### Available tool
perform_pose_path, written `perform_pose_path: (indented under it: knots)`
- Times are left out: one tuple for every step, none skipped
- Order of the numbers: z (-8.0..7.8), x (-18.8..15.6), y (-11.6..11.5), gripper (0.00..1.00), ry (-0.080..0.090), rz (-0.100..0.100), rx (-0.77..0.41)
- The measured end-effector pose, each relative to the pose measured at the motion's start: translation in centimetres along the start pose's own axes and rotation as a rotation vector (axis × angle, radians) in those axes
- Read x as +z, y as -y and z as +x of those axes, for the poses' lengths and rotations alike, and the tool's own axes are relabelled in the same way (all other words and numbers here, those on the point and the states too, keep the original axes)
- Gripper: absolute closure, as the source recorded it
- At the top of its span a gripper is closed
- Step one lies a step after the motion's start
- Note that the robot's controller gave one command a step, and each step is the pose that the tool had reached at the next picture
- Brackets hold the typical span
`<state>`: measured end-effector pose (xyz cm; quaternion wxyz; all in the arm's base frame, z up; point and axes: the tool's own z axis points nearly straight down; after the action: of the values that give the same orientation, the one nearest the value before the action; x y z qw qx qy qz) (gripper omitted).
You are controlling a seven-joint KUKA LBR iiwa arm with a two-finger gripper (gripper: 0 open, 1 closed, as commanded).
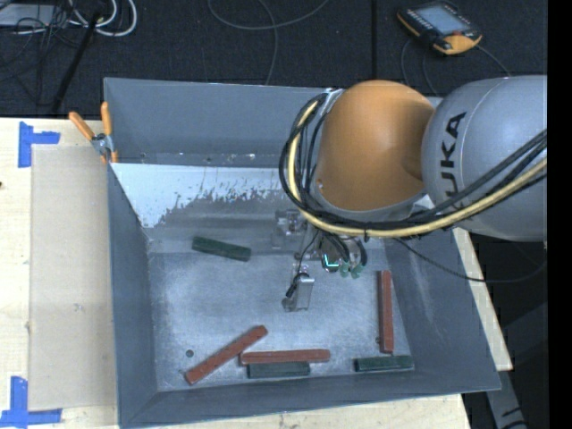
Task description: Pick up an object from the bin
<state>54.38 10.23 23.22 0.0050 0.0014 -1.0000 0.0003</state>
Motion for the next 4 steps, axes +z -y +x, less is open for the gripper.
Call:
perform_pose_path:
  knots:
    - [-0.2, -0.4, 0.1, 0.00, 0.008, -0.001, 0.003]
    - [1.8, 5.1, -1.8, 0.00, 0.010, 0.000, -0.099]
    - [4.6, 7.2, -5.0, 0.00, 0.006, 0.002, -0.339]
    - [3.4, 9.8, -6.4, 0.00, 0.011, 0.001, -0.464]
